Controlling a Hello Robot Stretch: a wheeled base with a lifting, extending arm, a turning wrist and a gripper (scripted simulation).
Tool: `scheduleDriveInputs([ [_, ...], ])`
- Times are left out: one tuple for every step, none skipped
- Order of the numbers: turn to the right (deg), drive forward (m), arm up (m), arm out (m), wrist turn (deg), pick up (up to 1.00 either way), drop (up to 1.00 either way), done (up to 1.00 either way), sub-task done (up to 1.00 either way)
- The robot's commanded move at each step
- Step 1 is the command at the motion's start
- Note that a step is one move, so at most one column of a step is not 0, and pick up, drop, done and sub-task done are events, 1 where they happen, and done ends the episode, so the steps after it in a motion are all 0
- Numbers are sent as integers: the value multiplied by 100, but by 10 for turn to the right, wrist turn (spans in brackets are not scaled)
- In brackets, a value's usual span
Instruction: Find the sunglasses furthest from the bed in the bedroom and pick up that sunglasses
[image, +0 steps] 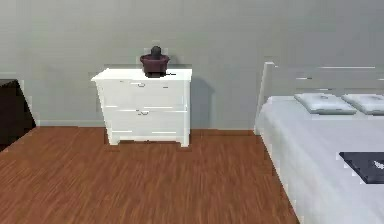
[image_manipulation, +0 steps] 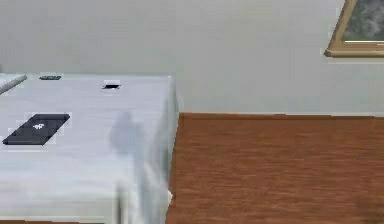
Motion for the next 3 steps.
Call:
scheduleDriveInputs([
  [-450, 0, 0, 0, 0, 0, 0, 0, 0],
  [-360, 0, 0, 0, 0, 0, 0, 0, 0],
  [0, 100, 0, 0, 0, 0, 0, 0, 0],
])
